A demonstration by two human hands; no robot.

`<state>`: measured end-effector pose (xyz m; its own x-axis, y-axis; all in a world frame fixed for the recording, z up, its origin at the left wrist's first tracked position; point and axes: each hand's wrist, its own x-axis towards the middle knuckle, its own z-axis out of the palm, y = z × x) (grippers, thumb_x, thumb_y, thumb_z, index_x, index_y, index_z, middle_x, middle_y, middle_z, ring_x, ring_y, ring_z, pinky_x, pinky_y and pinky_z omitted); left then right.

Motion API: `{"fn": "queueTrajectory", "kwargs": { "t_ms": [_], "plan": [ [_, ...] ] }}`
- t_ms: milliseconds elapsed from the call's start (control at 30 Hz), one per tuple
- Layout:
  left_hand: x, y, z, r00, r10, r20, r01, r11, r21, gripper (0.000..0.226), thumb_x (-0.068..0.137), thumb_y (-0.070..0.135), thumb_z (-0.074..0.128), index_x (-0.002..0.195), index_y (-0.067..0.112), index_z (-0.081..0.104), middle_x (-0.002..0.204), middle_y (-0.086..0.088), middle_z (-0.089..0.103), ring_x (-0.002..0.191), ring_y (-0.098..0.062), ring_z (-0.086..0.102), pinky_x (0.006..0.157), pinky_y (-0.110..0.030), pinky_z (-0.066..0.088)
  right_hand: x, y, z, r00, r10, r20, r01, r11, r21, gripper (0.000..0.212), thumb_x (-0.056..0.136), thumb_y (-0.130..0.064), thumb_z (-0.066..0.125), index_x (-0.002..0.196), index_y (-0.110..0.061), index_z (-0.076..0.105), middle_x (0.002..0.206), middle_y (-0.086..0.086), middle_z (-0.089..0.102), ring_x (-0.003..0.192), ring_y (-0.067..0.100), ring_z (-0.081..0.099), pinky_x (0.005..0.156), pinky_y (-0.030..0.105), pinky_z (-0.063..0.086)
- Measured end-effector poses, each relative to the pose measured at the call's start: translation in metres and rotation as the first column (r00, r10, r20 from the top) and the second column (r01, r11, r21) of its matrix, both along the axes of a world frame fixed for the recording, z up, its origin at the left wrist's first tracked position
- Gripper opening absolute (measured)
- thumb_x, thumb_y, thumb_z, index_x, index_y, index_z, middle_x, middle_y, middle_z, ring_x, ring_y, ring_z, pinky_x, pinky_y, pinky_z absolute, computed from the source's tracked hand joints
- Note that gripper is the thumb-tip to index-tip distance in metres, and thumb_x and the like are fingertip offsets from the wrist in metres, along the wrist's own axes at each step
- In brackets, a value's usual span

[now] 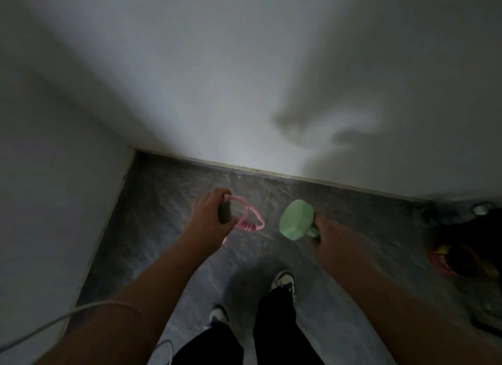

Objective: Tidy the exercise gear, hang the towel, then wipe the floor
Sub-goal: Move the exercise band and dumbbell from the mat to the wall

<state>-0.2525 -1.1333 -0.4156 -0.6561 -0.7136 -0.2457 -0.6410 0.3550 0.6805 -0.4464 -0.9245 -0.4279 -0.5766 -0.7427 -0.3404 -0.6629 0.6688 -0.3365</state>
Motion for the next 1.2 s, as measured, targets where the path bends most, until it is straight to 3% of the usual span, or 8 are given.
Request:
{"fn": "queueTrajectory", "kwargs": {
  "t_ms": [233,400,567,667,733,867,1067,1200],
  "plan": [
    [-0.06,-0.066,-0.231,0.994,-0.095,0.057,0.093,0.994,0.051,0.055,0.074,0.018,0.082,0.117,0.032,0.051,0.113,0.008,0.049,0.113,-0.019,0.045,0.093,-0.038,0.044,-0.047,-0.059,-0.221,0.998,-0.059,-0.021,0.059,0.998,0.012,0.038,0.083,-0.02,0.068,0.12,-0.025,0.061,0.099,0.0,0.071,0.088,0.026,0.067,0.073,0.031,0.046],
    [-0.088,-0.114,-0.377,0.963,-0.264,0.05,0.261,0.964,0.058,0.055,0.075,0.028,0.083,0.114,0.041,0.047,0.111,0.01,0.049,0.105,-0.017,0.052,0.085,-0.035,0.053,-0.075,-0.089,-0.368,0.995,0.024,-0.099,-0.011,0.991,0.131,0.032,0.089,-0.028,0.06,0.121,-0.028,0.055,0.104,-0.003,0.069,0.093,0.022,0.065,0.077,0.033,0.047],
    [-0.119,-0.167,-0.488,0.887,-0.455,0.079,0.446,0.889,0.104,0.056,0.072,0.027,0.084,0.106,0.047,0.045,0.108,0.012,0.055,0.096,-0.013,0.06,0.075,-0.032,0.058,-0.111,-0.117,-0.497,0.983,0.096,-0.154,-0.058,0.97,0.235,0.05,0.088,-0.033,0.057,0.136,-0.031,0.042,0.115,0.0,0.067,0.103,0.026,0.064,0.08,0.034,0.047],
    [-0.13,-0.18,-0.527,0.844,-0.532,0.07,0.511,0.837,0.193,0.057,0.072,0.019,0.086,0.108,0.041,0.048,0.105,0.006,0.06,0.085,-0.01,0.065,0.061,-0.021,0.055,-0.134,-0.124,-0.54,0.979,0.124,-0.159,-0.072,0.951,0.3,0.069,0.083,-0.034,0.064,0.144,-0.032,0.033,0.121,0.001,0.064,0.108,0.027,0.063,0.084,0.033,0.047],
    [-0.136,-0.183,-0.54,0.848,-0.528,0.059,0.505,0.836,0.216,0.058,0.072,0.015,0.085,0.109,0.038,0.048,0.1,0.005,0.06,0.079,-0.008,0.063,0.058,-0.018,0.051,-0.144,-0.127,-0.555,0.979,0.128,-0.162,-0.074,0.95,0.303,0.069,0.084,-0.032,0.063,0.145,-0.031,0.032,0.123,0.002,0.063,0.111,0.028,0.062,0.087,0.035,0.047],
    [-0.142,-0.184,-0.54,0.893,-0.45,0.033,0.428,0.868,0.253,0.058,0.072,0.01,0.085,0.113,0.033,0.049,0.107,0.0,0.062,0.089,-0.017,0.067,0.061,-0.023,0.057,-0.149,-0.131,-0.559,0.981,0.125,-0.148,-0.076,0.953,0.295,0.058,0.089,-0.03,0.057,0.143,-0.028,0.036,0.121,0.005,0.064,0.111,0.03,0.062,0.086,0.036,0.046],
    [-0.131,-0.182,-0.543,0.938,-0.347,0.011,0.329,0.898,0.293,0.06,0.069,0.014,0.087,0.109,0.04,0.05,0.107,-0.003,0.065,0.09,-0.021,0.07,0.07,-0.037,0.063,-0.149,-0.136,-0.574,0.975,0.144,-0.167,-0.09,0.952,0.294,0.058,0.09,-0.025,0.054,0.145,-0.029,0.034,0.123,0.005,0.063,0.111,0.029,0.061,0.086,0.035,0.046],
    [-0.135,-0.181,-0.541,0.947,-0.321,0.003,0.304,0.898,0.318,0.059,0.072,0.011,0.085,0.115,0.03,0.049,0.105,-0.003,0.062,0.089,-0.021,0.069,0.068,-0.036,0.062,-0.152,-0.138,-0.581,0.969,0.165,-0.183,-0.106,0.949,0.296,0.059,0.09,-0.026,0.056,0.145,-0.029,0.036,0.124,0.005,0.062,0.112,0.029,0.059,0.086,0.035,0.045]
  ]
}}
